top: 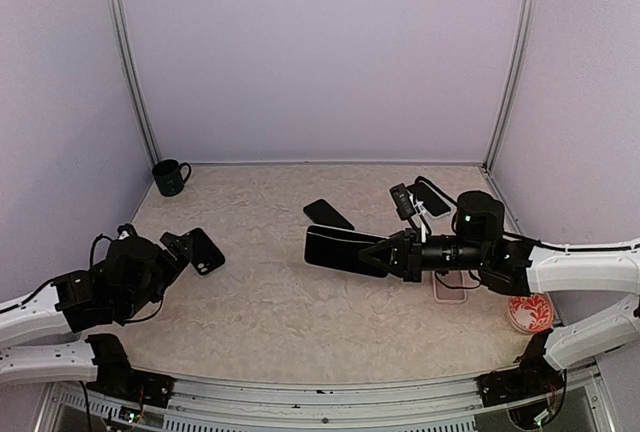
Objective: Put the phone into the phone case
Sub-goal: Pick up the phone case from the center of the board, then place the phone case at the center of the board, then install the phone into the phone case.
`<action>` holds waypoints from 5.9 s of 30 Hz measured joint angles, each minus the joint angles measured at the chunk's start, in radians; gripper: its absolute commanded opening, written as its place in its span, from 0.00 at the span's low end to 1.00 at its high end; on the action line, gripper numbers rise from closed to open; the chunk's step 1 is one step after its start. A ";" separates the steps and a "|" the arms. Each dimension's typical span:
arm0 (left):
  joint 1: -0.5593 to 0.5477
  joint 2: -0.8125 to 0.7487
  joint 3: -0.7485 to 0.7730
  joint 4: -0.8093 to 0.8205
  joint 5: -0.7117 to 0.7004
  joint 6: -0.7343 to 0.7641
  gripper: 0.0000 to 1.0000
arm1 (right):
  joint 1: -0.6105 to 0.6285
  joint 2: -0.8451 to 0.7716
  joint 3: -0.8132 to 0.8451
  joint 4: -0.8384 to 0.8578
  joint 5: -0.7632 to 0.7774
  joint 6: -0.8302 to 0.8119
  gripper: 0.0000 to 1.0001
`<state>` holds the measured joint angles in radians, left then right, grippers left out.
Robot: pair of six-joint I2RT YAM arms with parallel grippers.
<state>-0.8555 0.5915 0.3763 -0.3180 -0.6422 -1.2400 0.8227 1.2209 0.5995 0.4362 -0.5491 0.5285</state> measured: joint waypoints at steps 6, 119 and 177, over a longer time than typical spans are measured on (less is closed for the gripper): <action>0.159 0.267 0.099 -0.050 0.027 -0.038 0.99 | 0.000 -0.101 -0.019 -0.047 0.027 -0.018 0.00; -0.210 1.336 0.779 0.088 0.500 1.662 0.66 | -0.027 -0.526 0.042 -0.653 0.464 -0.059 0.00; -0.190 0.774 0.333 0.065 0.161 0.204 0.99 | -0.193 0.077 0.237 -0.581 0.110 0.070 0.00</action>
<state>-1.0458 1.3651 0.7094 -0.2527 -0.4816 -1.0359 0.6296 1.2984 0.8368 -0.1448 -0.4389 0.5983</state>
